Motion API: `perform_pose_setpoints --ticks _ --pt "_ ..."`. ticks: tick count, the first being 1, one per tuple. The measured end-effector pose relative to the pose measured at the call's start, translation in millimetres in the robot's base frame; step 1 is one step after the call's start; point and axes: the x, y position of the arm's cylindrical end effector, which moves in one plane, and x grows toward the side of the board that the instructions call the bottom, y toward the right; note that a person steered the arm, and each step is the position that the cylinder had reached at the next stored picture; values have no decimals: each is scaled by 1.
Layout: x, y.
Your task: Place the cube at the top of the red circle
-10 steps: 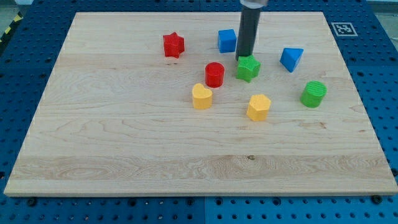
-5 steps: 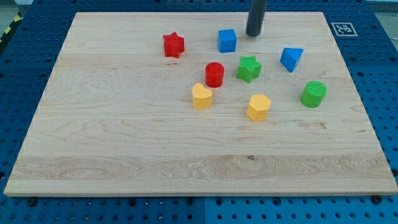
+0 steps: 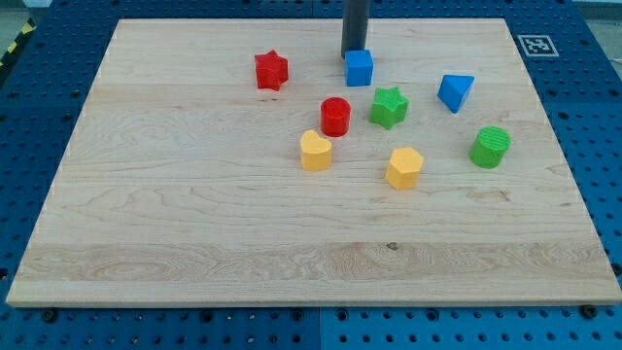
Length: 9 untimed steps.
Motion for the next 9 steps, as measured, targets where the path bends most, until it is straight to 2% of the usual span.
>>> perform_pose_setpoints --ticks 2,3,4,5,6,9 --pt "14 16" --pt "4 27" --pt "11 70" --pt "40 89" --pt "57 89" --pt "59 77"
